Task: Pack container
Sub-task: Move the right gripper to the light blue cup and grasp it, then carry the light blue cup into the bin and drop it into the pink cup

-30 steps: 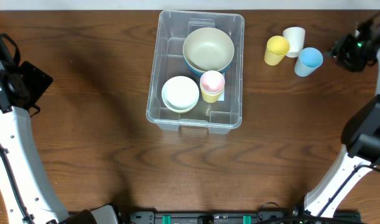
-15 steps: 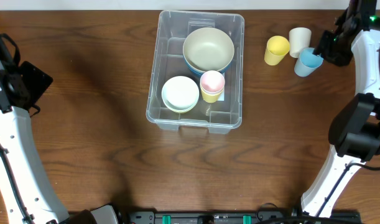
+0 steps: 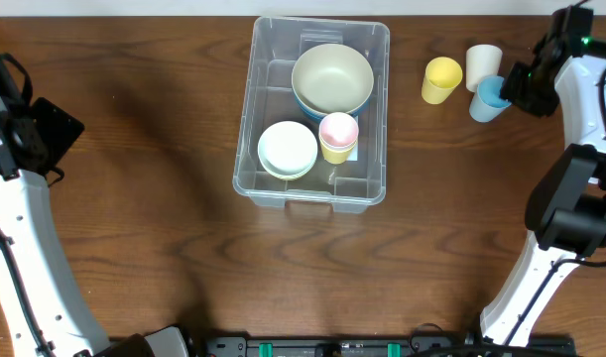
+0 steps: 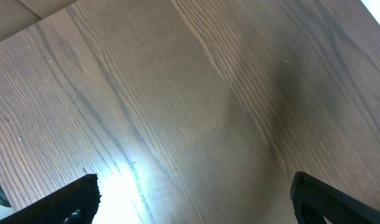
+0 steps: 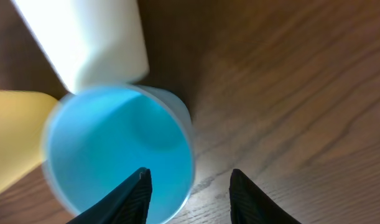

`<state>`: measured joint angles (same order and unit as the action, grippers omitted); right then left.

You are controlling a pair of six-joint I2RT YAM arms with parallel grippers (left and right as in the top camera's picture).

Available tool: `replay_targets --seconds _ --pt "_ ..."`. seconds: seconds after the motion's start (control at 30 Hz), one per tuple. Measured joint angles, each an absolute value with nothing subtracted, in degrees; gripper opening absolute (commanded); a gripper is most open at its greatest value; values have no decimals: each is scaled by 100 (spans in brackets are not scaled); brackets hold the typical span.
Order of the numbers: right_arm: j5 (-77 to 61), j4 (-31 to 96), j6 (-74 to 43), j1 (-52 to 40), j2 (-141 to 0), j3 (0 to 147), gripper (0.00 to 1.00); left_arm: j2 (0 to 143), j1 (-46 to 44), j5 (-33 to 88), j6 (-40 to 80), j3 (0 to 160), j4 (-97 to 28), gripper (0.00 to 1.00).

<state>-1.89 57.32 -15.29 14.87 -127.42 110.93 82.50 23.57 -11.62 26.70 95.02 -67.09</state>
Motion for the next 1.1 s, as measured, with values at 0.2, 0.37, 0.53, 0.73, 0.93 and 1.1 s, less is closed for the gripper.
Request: replay_targets --seconds 0.2,0.37,0.53,0.73,0.93,1.1 --pt "-143 5513 -1688 1490 -12742 10777 2 8250 2357 -1160 2670 9502 -6709 98" --pt "-143 5581 -1752 1490 -12728 10820 1 8250 2357 -1160 2670 9502 -6709 98" --pt "-158 5953 -1756 1417 -12357 11002 1 8250 2357 -1160 2670 9502 -6709 98" --pt "-196 6375 -1544 508 -11034 11524 1 8250 2357 -1160 2672 9502 -6707 98" --pt "-381 6453 -1315 -1253 -10315 11747 1 8250 2357 -1160 2672 9502 -6709 98" --pt "-410 6595 -1280 -2106 -10724 11719 1 8250 2357 -1160 2670 9502 -6707 98"
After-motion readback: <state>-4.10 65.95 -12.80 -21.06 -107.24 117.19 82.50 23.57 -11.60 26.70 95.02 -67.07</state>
